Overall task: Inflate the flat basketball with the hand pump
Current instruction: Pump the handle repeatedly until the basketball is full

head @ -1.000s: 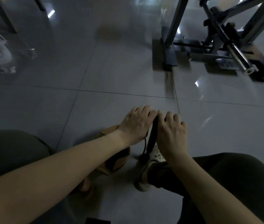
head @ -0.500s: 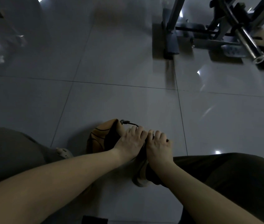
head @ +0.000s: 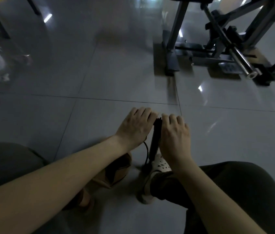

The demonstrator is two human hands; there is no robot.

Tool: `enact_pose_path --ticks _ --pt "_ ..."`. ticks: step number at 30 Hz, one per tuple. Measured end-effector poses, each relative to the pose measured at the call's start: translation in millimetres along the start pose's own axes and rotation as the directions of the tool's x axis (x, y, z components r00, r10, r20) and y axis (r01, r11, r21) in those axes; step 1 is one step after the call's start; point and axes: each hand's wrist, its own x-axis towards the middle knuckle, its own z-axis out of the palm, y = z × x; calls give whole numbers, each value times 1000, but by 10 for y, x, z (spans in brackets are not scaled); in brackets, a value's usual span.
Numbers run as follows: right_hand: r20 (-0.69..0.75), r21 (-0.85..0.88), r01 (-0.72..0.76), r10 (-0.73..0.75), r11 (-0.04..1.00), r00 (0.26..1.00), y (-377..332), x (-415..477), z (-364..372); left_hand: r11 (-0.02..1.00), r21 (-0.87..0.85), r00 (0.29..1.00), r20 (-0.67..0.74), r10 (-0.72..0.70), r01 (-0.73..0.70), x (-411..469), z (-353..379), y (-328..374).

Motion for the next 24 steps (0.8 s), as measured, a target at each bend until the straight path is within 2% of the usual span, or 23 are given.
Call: enact_pose_path --ticks 3,6,14,17,20,24 --pt "42 -35 -3 5 999 999 -111 -88 96 995 -59 995 69 -73 77 -154 177 78" --pt "202 -53 -5 16 999 979 -152 -256 306 980 -92 975 154 -161 176 -330 467 191" --pt "460 -66 -33 60 997 886 -62 -386 752 991 41 950 282 -132 125 -480 907 353" --pt "521 -75 -27 62 997 851 -40 -443 845 995 19 943 320 -97 95 -554 1004 431" --pt "549 -67 -19 53 998 834 -14 -425 870 992 5 922 369 -119 126 -559 1042 429" --pt "619 14 -58 37 998 784 16 -370 723 990 -22 874 473 -114 141 -478 819 460"
